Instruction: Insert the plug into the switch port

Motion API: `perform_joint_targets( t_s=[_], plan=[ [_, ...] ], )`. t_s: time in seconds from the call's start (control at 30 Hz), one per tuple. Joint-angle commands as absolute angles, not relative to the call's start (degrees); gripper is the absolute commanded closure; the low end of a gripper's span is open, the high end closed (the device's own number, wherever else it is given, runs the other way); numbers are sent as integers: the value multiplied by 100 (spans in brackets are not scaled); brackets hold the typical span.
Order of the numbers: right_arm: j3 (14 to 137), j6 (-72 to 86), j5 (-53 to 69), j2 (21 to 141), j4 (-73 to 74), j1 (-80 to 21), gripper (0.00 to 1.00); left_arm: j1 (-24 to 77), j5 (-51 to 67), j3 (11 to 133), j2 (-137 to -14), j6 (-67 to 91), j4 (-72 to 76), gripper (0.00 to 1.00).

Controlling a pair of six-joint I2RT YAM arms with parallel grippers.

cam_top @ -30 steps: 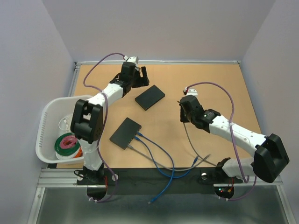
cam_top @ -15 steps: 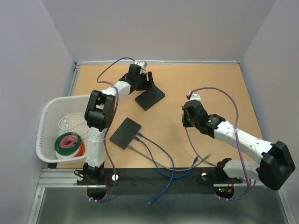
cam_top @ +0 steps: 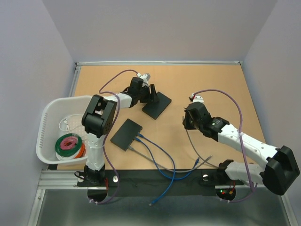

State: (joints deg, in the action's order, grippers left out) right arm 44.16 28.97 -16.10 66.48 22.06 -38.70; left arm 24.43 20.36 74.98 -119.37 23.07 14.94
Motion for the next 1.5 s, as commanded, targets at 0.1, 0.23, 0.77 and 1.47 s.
perform_joint_targets(
  t_s=[0.1, 0.23, 0.77, 1.47],
  plan=[
    [4184, 3041, -1231, 6179, 2136, -3858, 100, 3075, 2250, 6979, -11470, 2505, 1819, 30],
    [4008, 2953, -976, 6249, 2171, -3858, 100, 3322, 2224, 7066, -11505, 2557, 1802, 30],
    [4069, 2848, -606, 7329, 2162, -3858, 100, 3559, 1725, 6241, -10654, 2242, 2539, 30],
    [4640, 2619, -1063, 8129, 2057, -3858, 100, 3691, 878, 4008, -9606, 2145, 5950, 11]
  ],
)
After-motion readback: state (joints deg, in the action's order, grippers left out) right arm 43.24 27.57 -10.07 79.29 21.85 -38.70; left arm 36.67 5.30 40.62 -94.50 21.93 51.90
